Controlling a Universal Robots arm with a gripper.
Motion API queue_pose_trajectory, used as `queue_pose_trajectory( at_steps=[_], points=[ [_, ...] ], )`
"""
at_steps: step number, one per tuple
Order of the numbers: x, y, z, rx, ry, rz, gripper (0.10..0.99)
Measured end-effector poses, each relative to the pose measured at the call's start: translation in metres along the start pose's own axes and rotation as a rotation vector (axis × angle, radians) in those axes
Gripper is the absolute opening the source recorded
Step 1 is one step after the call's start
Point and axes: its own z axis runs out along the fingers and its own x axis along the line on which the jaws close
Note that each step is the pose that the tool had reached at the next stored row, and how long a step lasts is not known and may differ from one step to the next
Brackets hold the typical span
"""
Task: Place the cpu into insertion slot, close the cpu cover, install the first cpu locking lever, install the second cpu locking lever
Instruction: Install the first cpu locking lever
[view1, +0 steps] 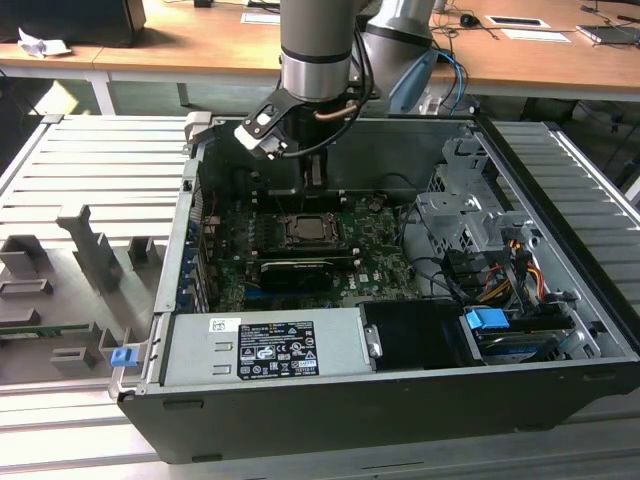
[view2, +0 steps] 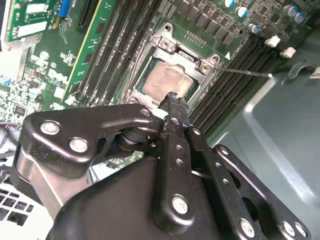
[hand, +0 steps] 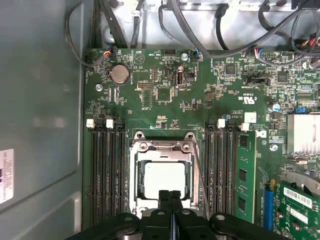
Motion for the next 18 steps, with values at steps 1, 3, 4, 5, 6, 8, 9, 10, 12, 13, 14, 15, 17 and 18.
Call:
queue_pose_trajectory(
  at_steps=[1, 3, 4, 5, 6, 8, 9, 10, 12, 13, 14, 15, 17, 18],
  points=[
    [0.0002, 0.0004, -0.0134, 0.0, 0.0001, 0.0, 0.106],
    [0.0003, 0.0007, -0.0239, 0.0, -0.002, -0.008, 0.106],
    [0.0003, 0.0007, -0.0239, 0.0, -0.0019, -0.023, 0.106],
    [0.0003, 0.0007, -0.024, 0.001, -0.0017, -0.042, 0.106],
    [0.0003, 0.0006, -0.0237, 0.001, -0.0002, -0.092, 0.106],
    [0.0003, 0.0006, -0.0235, 0.002, 0.0009, -0.132, 0.106],
    [0.0003, 0.0007, -0.0231, 0.002, 0.0023, -0.173, 0.106],
    [0.0003, 0.0007, -0.0227, 0.002, 0.0032, -0.203, 0.106],
    [0.0003, 0.0006, -0.0219, 0.003, 0.0047, -0.255, 0.106],
    [0.0003, 0.0006, -0.0216, 0.004, 0.0052, -0.275, 0.106],
    [0.0003, 0.0006, -0.0213, 0.004, 0.0058, -0.294, 0.106],
    [0.0003, 0.0006, -0.0213, 0.005, 0.0064, -0.319, 0.106],
    [0.0003, 0.0006, -0.0211, 0.005, 0.0076, -0.355, 0.106],
    [0.0003, 0.0006, -0.0212, 0.005, 0.0081, -0.371, 0.106]
  ],
)
